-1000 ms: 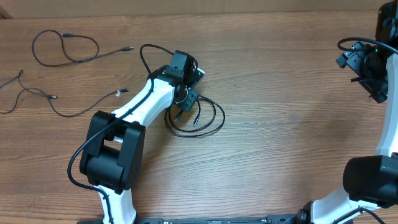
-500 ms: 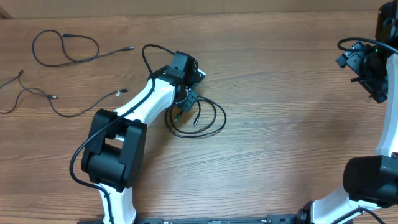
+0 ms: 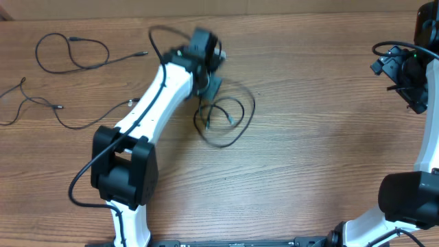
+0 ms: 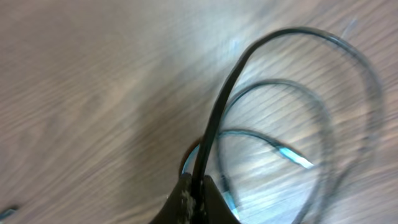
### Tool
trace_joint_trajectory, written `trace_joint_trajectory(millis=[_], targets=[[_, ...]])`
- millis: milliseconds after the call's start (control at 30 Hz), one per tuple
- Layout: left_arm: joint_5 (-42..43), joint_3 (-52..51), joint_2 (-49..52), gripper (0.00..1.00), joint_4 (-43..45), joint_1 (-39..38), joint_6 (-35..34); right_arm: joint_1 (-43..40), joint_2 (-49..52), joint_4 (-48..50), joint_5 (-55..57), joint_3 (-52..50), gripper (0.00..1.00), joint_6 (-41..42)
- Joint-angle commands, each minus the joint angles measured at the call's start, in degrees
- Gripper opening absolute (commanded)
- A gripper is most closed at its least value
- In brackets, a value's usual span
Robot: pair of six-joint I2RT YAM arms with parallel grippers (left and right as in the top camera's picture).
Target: Untangle cables
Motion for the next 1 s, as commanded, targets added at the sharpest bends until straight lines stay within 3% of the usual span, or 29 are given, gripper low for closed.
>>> trace_joint_trajectory(millis=[0,233,367,500,633,833,967], targets=[[4.26,11.02,-1.62,0.04,-3.58,0.33,-9.64,-0.07,-0.11,0.11,-0.02,-0.22,1.0,-0.22],[14.43,30.03,-4.09,0.04,-7.8,0.35,-17.2,-0.07,-0.09,0.13,-0.02,-0.22,1.0,-0.24],[18.1,35.78,-6.6,0.04,-7.74,0.37,-17.64,-0.07,-0.09,0.13,-0.02,-0.22,1.0,-0.22],[14.95,36.83,-9.29,0.04,-8.41,0.35,-17.64,-0.07,-0.09,0.13,-0.02,-0.22,1.0,-0.22],[12.96,36.83,-10.05,0.04,-14.49,0.33,-18.34,-0.07,-0.09,0.11,-0.02,-0.22,1.0,-0.22],[3.72,36.7,-7.74,0.04,-29.53,0.26,-29.7,-0.07,-0.09,0.11,-0.02,-0.24,1.0,-0.22],[4.31,36.7,-4.98,0.04,-37.38,0.2,-35.5,-0.07,-0.09,0.11,-0.02,-0.24,1.0,-0.22]])
